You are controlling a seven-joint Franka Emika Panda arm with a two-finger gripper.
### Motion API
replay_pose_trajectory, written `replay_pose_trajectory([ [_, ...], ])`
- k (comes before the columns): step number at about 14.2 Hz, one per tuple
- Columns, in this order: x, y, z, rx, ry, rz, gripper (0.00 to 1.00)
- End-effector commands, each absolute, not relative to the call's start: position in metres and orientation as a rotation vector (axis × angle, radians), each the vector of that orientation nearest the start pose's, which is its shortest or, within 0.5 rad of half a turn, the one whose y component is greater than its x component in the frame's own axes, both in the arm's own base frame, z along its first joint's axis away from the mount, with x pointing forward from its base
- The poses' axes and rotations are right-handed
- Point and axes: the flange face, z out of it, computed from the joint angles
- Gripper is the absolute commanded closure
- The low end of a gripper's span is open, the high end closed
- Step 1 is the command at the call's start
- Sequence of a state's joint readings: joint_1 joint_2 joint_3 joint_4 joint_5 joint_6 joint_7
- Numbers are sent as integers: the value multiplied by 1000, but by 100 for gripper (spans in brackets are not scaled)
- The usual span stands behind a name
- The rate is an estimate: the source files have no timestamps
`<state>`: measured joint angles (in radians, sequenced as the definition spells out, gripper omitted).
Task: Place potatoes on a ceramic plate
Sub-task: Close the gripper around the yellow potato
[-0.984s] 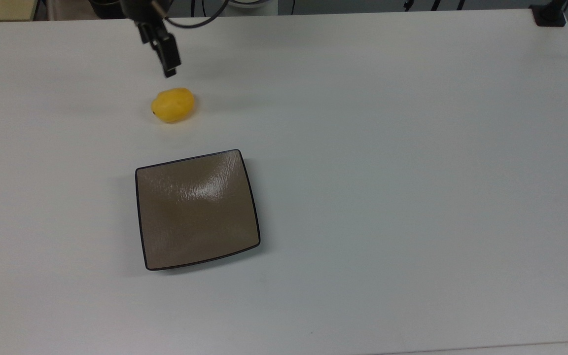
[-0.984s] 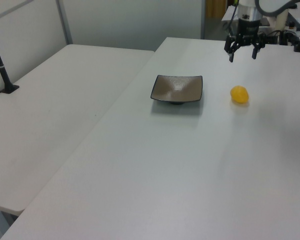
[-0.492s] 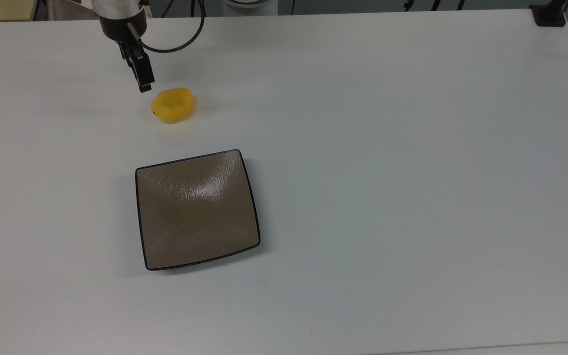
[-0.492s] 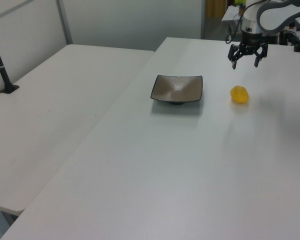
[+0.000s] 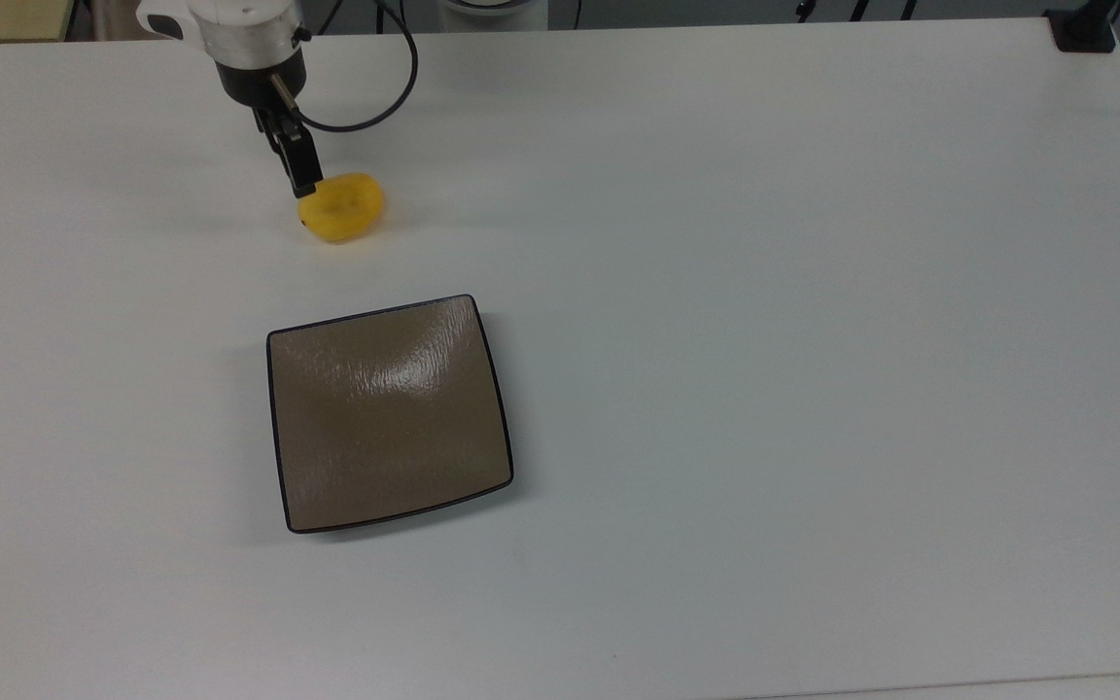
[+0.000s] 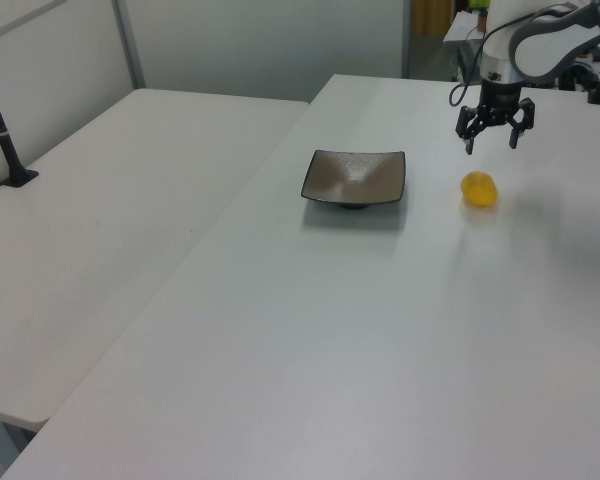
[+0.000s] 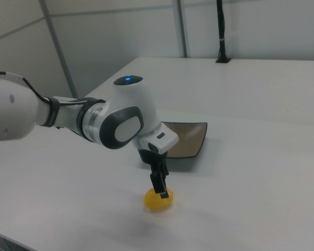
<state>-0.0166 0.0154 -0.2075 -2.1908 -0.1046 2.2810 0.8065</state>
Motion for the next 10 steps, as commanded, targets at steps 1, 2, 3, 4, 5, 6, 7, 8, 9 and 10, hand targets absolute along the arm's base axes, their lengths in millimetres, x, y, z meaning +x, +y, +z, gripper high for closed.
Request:
replay_pose_trajectory([
  [1,536,-103,371,-2855,1414,-209,0],
  [2,536,-100,368,-2862,1406,-201,0],
  [3,537,-94,362,-2871,1395,-185,0],
  [4,538,-91,360,-2877,1386,-181,0],
  [5,539,-84,357,-2885,1371,-175,0],
  [6,540,-82,356,-2888,1366,-168,0],
  [7,539,-82,351,-2894,1366,-155,0],
  [8,539,-82,345,-2899,1367,-142,0],
  [9,539,-82,341,-2903,1368,-131,0],
  [10,540,-81,337,-2908,1365,-123,0],
])
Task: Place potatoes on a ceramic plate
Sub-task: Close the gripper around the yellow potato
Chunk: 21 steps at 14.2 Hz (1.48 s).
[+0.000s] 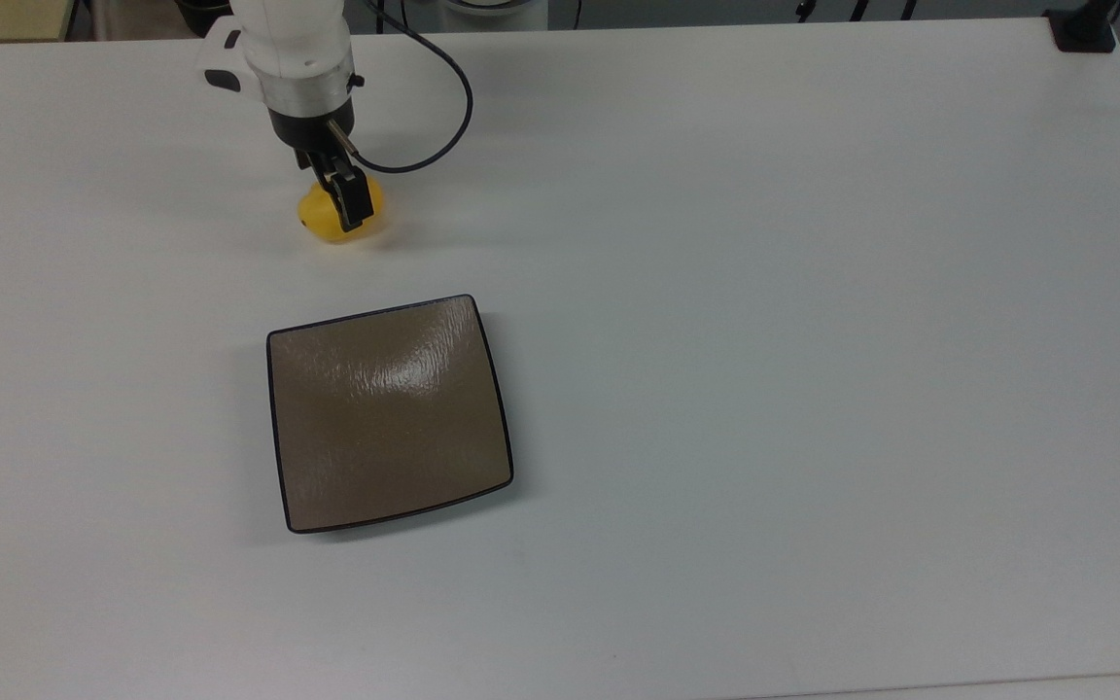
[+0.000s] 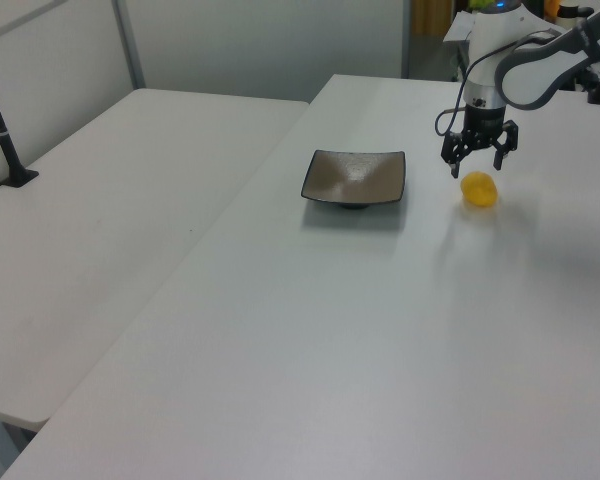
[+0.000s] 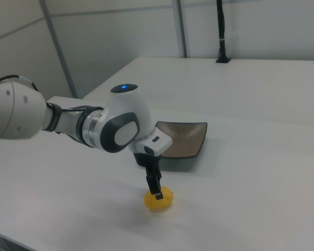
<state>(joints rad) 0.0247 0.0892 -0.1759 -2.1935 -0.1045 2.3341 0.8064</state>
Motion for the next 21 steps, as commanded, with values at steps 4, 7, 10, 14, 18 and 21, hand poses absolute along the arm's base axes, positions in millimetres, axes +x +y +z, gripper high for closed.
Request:
replay_pose_trajectory([
  [4,542,-76,323,-2920,1350,-110,0],
  [7,538,-74,316,-2929,1346,-88,0],
  [10,536,-69,308,-2942,1335,-61,12],
  [14,536,-68,307,-2957,1317,-61,45],
  [18,536,-69,314,-2968,1289,-66,46],
  [21,536,-72,339,-2945,1297,-119,46],
])
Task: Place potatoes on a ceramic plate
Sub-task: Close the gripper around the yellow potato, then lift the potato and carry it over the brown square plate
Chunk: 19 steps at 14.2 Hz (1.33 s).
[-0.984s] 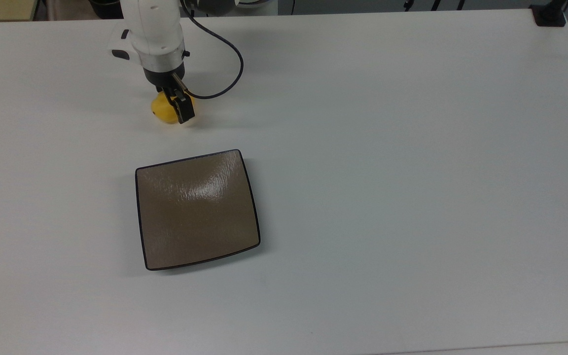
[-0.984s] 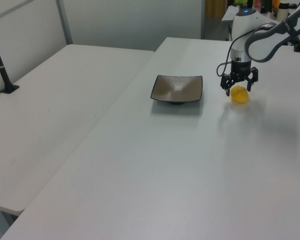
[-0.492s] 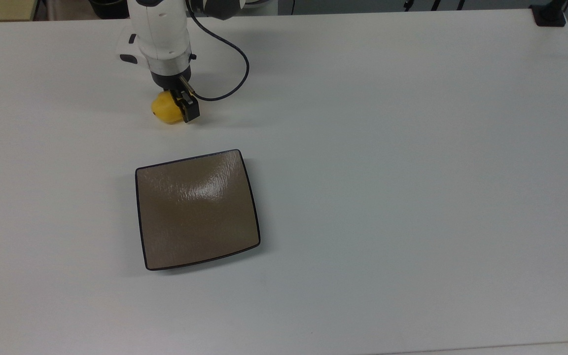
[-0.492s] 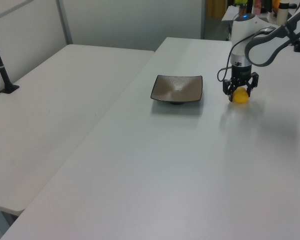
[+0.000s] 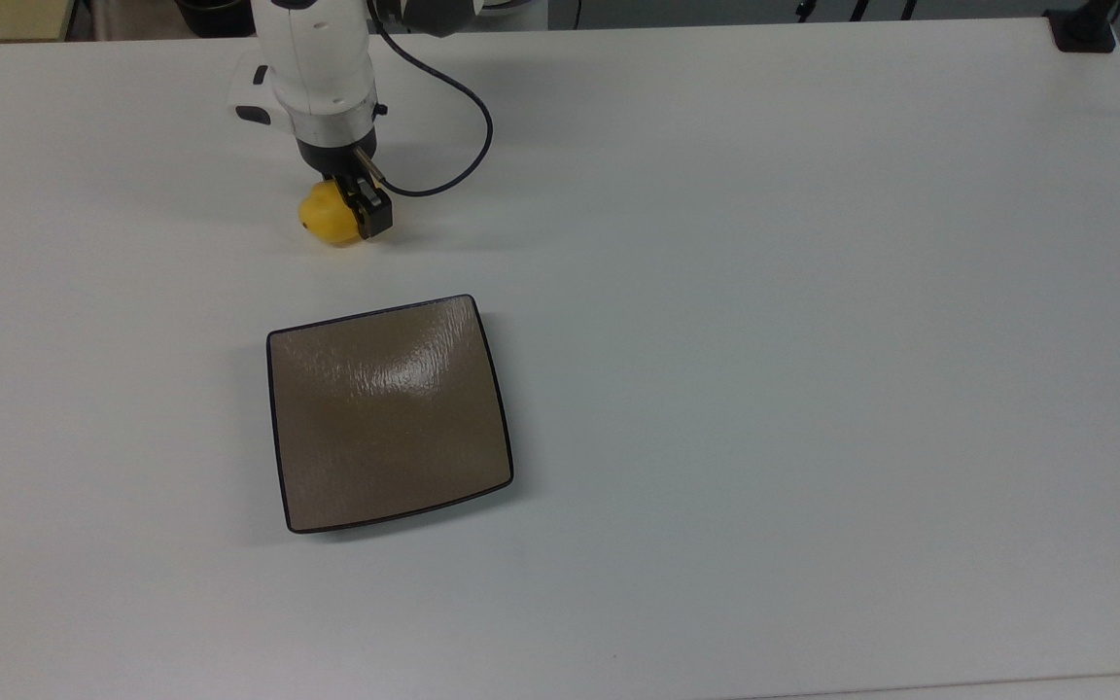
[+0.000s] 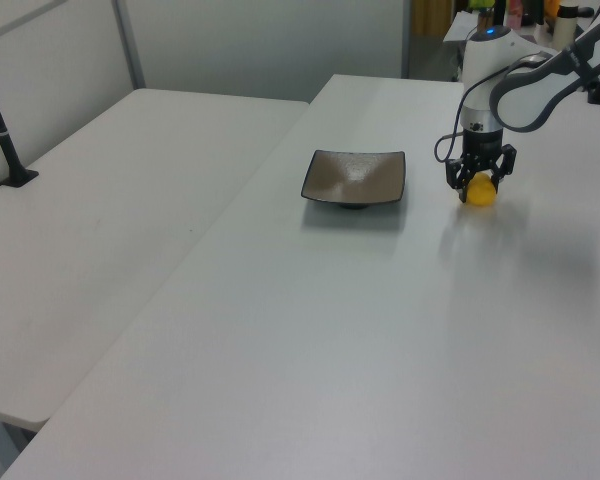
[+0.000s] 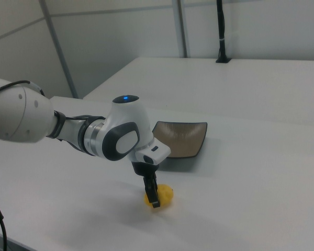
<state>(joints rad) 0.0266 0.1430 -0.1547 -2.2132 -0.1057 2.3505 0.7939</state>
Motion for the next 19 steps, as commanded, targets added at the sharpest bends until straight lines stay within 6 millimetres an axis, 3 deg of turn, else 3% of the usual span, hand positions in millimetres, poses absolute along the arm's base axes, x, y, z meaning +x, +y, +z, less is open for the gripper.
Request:
replay_pose_trajectory([
  [1,536,-73,353,-2938,1296,-144,46],
  [6,569,-67,408,-2869,1283,-336,45],
  [9,595,-52,423,-2818,1249,-450,45],
  [15,649,-7,408,-2706,1324,-543,45],
  [19,686,0,389,-2682,1357,-560,41],
])
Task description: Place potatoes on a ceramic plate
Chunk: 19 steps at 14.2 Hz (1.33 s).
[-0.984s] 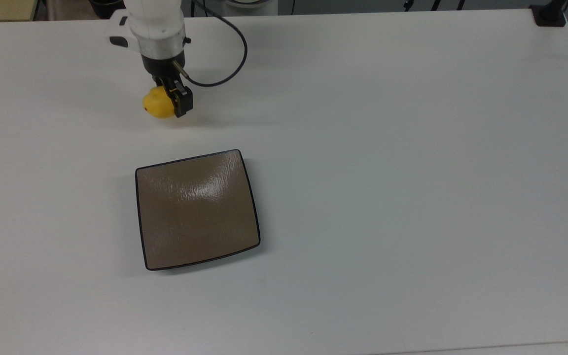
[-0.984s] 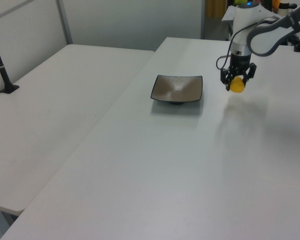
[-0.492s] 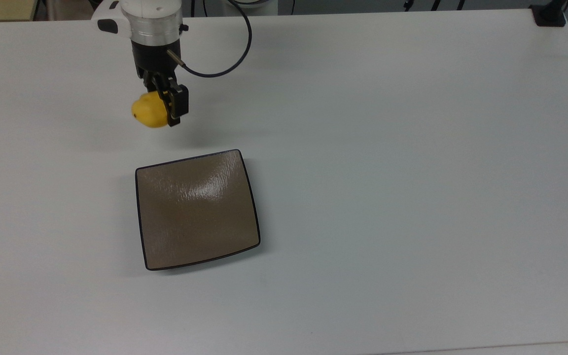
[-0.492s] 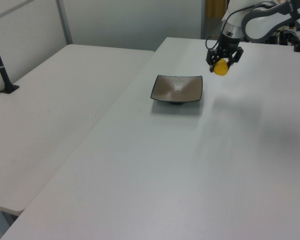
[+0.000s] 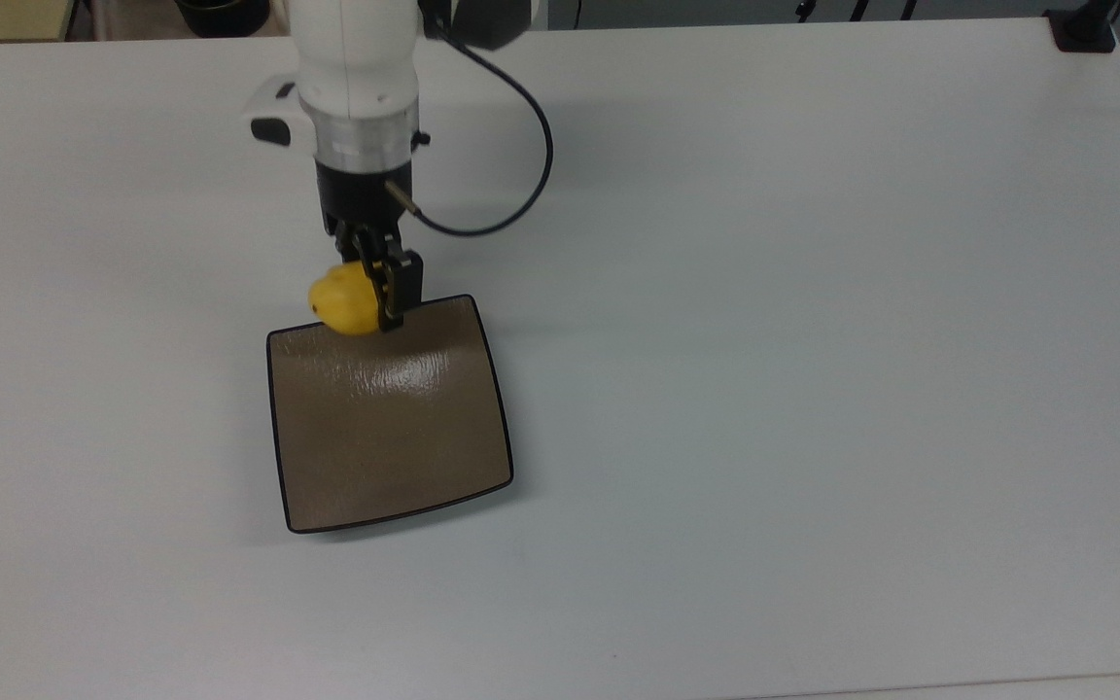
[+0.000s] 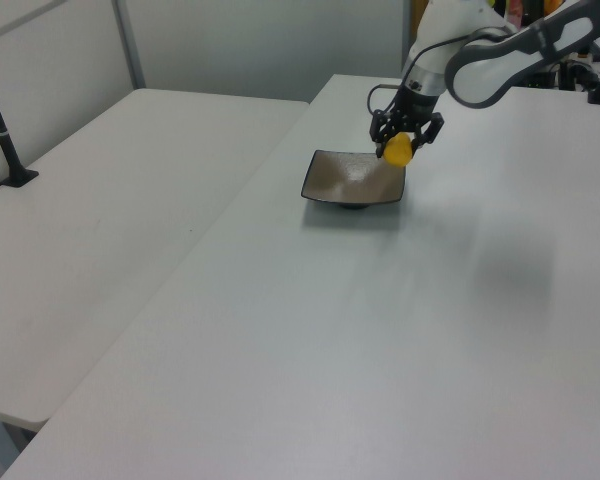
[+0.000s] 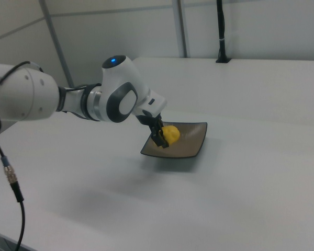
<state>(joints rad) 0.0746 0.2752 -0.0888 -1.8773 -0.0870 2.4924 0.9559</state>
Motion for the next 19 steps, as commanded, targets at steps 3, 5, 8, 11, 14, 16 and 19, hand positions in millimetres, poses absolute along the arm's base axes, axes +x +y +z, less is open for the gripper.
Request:
replay_pose_trajectory([
  [3,687,6,379,-2695,1348,-541,0],
  [5,687,9,380,-2713,1330,-553,0],
  [8,686,5,393,-2705,1332,-567,0],
  [11,669,-3,441,-2748,1299,-545,0],
  [14,641,-5,471,-2958,1044,-370,0],
  [16,621,0,476,-3097,800,-212,0],
  [19,585,2,500,-3214,380,-3,0],
])
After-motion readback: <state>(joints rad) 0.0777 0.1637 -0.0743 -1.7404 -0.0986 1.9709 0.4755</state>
